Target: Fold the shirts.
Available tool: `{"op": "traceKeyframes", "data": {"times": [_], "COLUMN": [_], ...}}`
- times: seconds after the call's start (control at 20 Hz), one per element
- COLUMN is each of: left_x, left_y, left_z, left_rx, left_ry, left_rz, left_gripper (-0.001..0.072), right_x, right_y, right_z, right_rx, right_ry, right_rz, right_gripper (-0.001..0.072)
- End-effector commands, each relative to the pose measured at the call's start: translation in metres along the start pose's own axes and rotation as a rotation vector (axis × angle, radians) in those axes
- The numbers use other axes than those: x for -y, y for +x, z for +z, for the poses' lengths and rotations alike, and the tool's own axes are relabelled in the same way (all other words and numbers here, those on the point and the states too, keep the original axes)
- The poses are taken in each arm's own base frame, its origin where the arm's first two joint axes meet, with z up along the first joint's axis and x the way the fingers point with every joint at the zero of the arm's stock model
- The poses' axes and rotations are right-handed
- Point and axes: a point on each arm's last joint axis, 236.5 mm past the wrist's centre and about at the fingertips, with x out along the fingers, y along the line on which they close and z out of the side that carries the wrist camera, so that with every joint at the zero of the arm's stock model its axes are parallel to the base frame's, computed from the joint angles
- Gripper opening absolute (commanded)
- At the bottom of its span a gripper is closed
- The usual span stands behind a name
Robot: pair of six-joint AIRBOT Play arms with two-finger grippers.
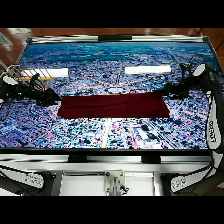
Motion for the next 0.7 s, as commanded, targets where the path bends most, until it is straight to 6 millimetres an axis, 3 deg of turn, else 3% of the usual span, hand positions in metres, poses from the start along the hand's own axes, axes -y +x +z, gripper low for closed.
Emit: {"op": "traceKeyframes", "data": {"times": [0.0,0.3,0.65], "left_x": [0.007,0.01,0.013], "left_y": [-0.006,-0.01,-0.014], "left_z": [0.001,0.002,0.002], "left_rx": [0.002,0.012,0.018], "left_ry": [0.017,0.069,0.09], "left_rz": [-0.004,-0.002,-0.003], "left_gripper": [0.0505,0.0495,0.0495], "right_x": [0.001,0.017,0.006], "right_y": [0.013,0.025,0.061], "right_z": [-0.012,-0.012,-0.022], "right_rx": [-0.069,-0.085,-0.167], "right_ry": [0.026,0.11,0.183], "right_rz": [0.063,0.134,0.219], "right_gripper": [0.0678,0.0678,0.0677]}}
